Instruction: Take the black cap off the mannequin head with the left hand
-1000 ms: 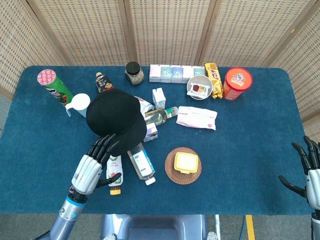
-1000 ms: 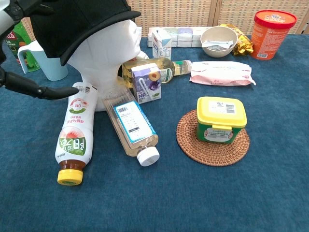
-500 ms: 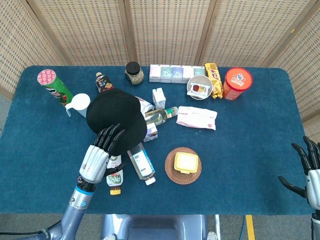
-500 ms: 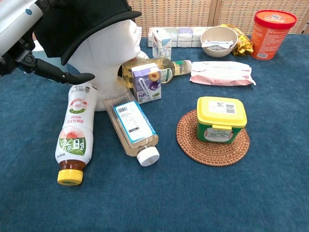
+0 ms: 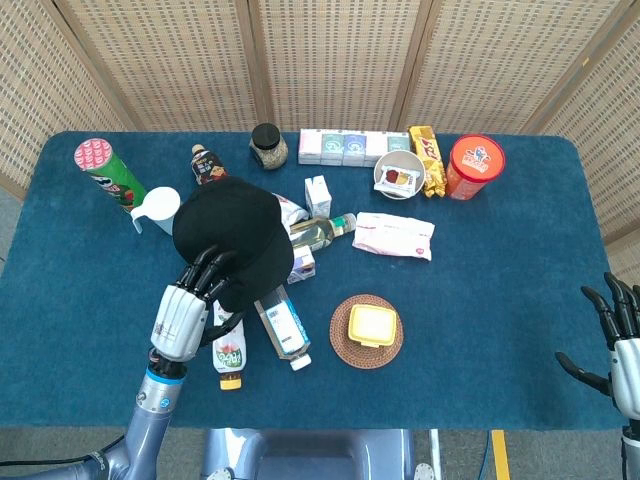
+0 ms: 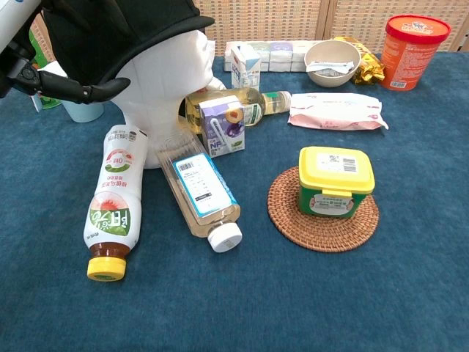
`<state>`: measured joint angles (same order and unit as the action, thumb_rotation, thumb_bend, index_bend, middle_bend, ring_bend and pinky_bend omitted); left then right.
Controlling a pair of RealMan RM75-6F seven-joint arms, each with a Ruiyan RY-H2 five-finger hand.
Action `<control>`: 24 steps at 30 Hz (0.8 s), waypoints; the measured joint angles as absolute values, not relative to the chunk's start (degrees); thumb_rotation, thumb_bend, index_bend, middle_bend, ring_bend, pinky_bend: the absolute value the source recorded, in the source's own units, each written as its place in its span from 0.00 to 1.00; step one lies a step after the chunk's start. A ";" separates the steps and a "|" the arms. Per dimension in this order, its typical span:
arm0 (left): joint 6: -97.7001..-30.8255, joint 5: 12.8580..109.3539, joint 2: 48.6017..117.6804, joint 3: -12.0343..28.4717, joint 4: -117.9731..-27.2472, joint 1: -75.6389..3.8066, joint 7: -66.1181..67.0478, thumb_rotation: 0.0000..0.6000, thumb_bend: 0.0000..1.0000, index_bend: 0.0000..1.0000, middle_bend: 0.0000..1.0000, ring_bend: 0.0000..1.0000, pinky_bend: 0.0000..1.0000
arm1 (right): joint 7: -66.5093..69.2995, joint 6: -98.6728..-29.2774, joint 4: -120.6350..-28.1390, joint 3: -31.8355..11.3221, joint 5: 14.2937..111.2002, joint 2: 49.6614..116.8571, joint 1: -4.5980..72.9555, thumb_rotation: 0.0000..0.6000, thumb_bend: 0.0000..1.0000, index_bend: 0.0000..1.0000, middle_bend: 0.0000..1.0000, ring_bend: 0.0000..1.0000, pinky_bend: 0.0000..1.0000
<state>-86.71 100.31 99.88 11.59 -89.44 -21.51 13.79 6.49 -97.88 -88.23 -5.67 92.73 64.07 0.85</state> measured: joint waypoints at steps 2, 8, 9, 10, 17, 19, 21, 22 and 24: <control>-87.38 100.47 99.88 11.62 -89.05 -21.58 13.72 1.00 0.23 0.47 0.25 0.15 0.32 | 6.45 -97.87 -88.24 -5.64 92.79 64.06 0.85 1.00 0.00 0.13 0.01 0.00 0.00; -89.60 100.86 100.23 12.21 -87.96 -21.94 13.38 1.00 0.28 0.58 0.35 0.25 0.44 | 6.43 -97.75 -88.26 -5.55 92.91 64.09 0.88 1.00 0.00 0.13 0.01 0.00 0.00; -90.17 100.95 100.36 12.35 -87.64 -22.05 13.20 1.00 0.29 0.59 0.36 0.26 0.45 | 6.47 -97.69 -88.28 -5.54 92.87 64.06 0.89 1.00 0.00 0.13 0.01 0.00 0.00; -90.43 100.96 100.45 12.43 -87.44 -22.16 13.04 1.00 0.30 0.59 0.36 0.27 0.46 | 6.49 -97.65 -88.28 -5.54 92.86 64.05 0.89 1.00 0.00 0.13 0.01 0.00 0.00; -90.78 100.89 100.18 12.71 -87.01 -23.02 13.58 1.00 0.42 0.64 0.41 0.34 0.54 | 6.97 -97.67 -88.44 -5.44 92.98 63.83 0.84 1.00 0.00 0.13 0.01 0.00 0.00; -90.68 100.88 99.92 12.83 -86.86 -23.30 13.90 1.00 0.44 0.64 0.41 0.35 0.55 | 7.17 -97.62 -88.47 -5.40 92.99 63.78 0.84 1.00 0.00 0.13 0.01 0.00 0.00; -90.45 100.99 99.31 12.97 -86.65 -23.66 14.50 1.00 0.48 0.65 0.43 0.37 0.58 | 7.36 -97.58 -88.50 -5.30 93.14 63.69 0.84 1.00 0.00 0.13 0.01 0.00 0.00; -90.41 101.08 99.03 13.03 -86.56 -23.84 14.72 1.00 0.49 0.66 0.44 0.38 0.58 | 7.36 -97.59 -88.51 -5.28 93.17 63.68 0.84 1.00 0.00 0.13 0.01 0.00 0.00; -90.49 101.48 98.50 13.13 -86.21 -24.18 15.20 1.00 0.52 0.69 0.47 0.40 0.61 | 7.40 -97.58 -88.54 -5.24 93.25 63.66 0.84 1.00 0.00 0.13 0.01 0.00 0.00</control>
<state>-90.49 101.48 98.50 13.13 -86.21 -24.18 15.20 7.40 -97.58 -88.54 -5.24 93.25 63.66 0.84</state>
